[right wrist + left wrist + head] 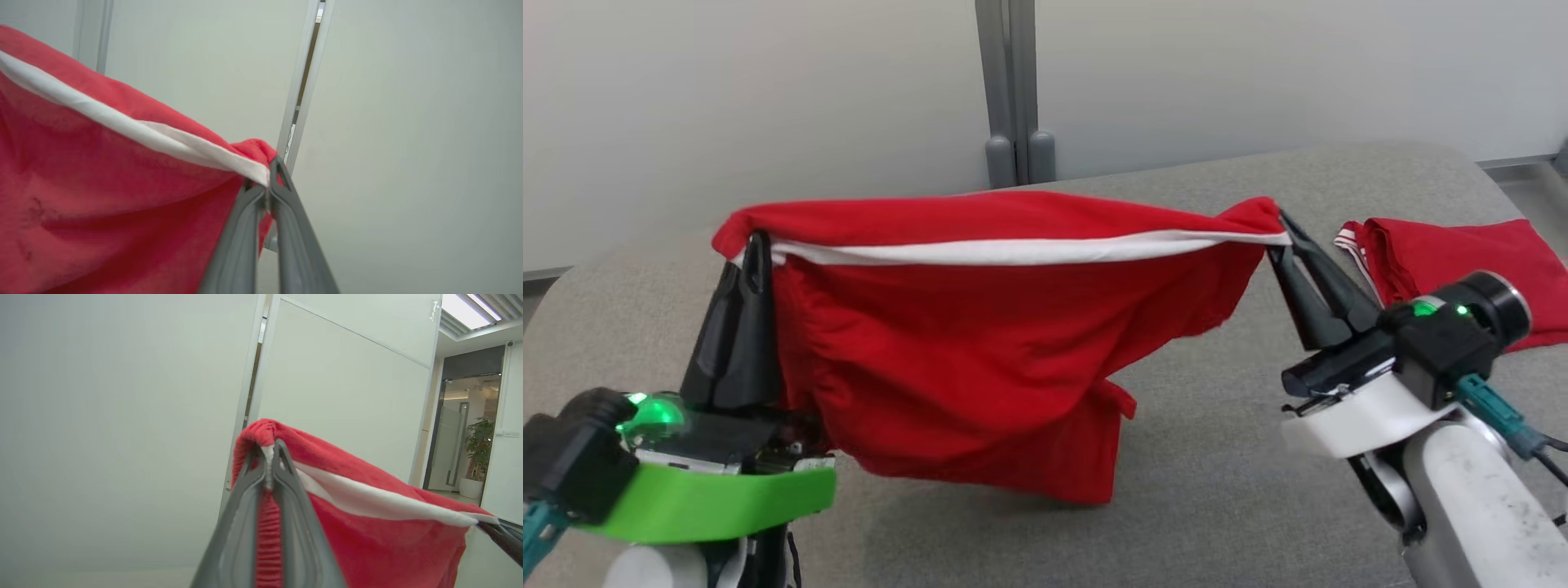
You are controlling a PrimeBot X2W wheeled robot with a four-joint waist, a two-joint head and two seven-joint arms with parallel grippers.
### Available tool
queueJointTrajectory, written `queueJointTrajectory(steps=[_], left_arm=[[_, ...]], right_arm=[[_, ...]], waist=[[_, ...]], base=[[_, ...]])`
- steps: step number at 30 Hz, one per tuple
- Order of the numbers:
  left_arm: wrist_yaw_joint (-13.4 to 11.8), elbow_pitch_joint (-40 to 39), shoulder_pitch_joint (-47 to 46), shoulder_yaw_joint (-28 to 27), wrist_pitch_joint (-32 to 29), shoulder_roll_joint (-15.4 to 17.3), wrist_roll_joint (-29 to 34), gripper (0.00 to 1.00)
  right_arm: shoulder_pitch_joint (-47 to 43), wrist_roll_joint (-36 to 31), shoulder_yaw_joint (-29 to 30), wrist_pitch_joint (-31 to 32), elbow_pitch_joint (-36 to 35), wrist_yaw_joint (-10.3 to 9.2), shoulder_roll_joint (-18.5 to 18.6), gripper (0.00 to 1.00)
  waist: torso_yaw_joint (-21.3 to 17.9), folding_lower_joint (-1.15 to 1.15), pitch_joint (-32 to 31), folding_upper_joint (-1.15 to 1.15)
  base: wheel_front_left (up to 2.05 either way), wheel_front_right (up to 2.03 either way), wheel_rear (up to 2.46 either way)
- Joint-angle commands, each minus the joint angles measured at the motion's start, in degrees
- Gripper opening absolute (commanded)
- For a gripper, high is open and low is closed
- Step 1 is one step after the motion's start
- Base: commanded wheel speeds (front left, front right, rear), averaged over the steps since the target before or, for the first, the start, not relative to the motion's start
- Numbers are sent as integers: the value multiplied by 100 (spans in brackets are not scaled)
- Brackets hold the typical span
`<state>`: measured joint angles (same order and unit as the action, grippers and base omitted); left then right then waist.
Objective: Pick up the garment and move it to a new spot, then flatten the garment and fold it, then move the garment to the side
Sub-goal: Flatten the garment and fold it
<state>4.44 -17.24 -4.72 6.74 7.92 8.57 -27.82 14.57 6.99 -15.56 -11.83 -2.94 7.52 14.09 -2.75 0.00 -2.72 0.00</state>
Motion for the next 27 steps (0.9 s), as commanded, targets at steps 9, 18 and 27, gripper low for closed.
queueJointTrajectory(steps=[9,18,27], left_arm=[[-175,-1758,-476,20,-1088,492,213,0],[36,-613,-1785,117,-1446,764,140,0],[209,1642,-4665,171,-923,695,176,0]], right_arm=[[-365,-264,768,918,-1992,-8,42,0],[652,256,572,1125,-882,-7,0,0],[3751,11,756,283,1385,-8,-500,0]], waist=[[-255,0,85,0],[-310,0,1338,0],[-367,0,2410,0]], base=[[0,0,0],[0,0,0],[0,0,0]])
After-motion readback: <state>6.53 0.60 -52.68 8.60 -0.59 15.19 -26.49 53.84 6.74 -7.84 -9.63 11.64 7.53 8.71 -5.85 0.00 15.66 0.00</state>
